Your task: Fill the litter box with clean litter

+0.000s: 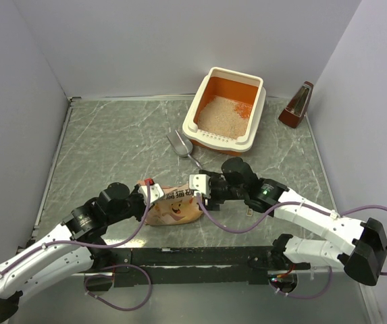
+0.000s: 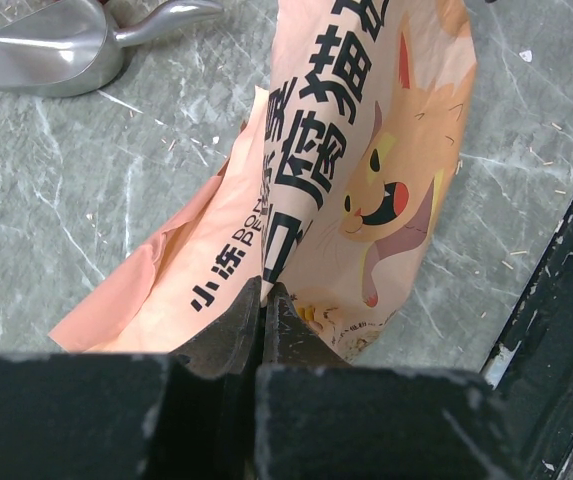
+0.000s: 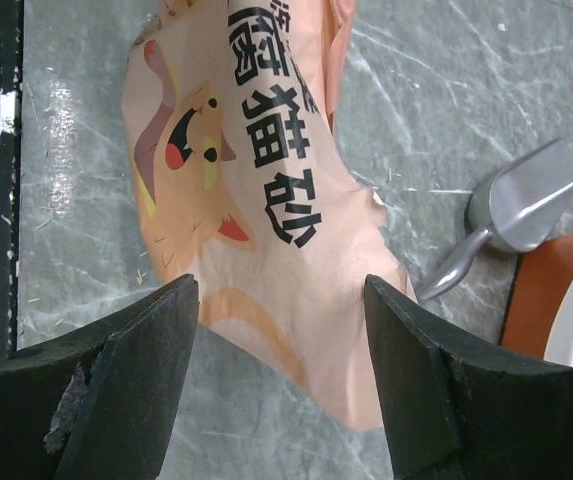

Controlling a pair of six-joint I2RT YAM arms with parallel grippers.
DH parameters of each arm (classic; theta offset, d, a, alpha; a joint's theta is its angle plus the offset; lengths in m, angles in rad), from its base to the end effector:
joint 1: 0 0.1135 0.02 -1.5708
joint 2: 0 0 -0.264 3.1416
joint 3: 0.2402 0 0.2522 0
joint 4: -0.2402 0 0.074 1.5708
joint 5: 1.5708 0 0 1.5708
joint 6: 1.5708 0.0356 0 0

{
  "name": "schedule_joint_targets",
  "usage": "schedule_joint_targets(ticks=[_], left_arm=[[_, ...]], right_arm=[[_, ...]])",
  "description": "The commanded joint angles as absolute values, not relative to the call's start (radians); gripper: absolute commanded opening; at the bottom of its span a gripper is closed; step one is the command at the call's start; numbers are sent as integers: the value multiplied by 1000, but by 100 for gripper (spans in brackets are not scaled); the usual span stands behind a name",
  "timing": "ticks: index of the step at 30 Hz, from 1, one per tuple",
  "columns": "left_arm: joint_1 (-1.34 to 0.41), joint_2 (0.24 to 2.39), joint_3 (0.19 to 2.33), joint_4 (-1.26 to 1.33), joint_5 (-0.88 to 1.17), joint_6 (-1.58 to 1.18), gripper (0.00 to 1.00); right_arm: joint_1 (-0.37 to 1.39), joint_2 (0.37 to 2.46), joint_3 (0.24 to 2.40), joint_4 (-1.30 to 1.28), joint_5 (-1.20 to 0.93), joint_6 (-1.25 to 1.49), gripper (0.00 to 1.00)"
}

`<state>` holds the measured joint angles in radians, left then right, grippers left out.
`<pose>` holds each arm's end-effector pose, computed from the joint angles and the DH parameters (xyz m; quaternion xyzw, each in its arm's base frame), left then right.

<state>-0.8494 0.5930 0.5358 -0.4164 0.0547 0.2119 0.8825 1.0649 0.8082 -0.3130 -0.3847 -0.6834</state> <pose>0.0953 -0.1113 0.2570 0.4440 0.7284 -0.1855 0.4877 0.1385 0.1895 0.2826 -0.6724 0.5457 0.2137 0.4521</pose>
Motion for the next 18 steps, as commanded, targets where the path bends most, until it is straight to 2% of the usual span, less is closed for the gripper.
schedule_joint_targets(ticks=[1,12,18], left_arm=[[-841,594,554,-324,29,201,1],[-841,594,551,-322,21,198,1],[-841,594,551,-324,23,199,1]], right_arm=[[876,1069,873,-259,-426,-716,73],[856,1132,827,-245,-462,-721,71],[805,1192,836,-290,-521,-722,66]])
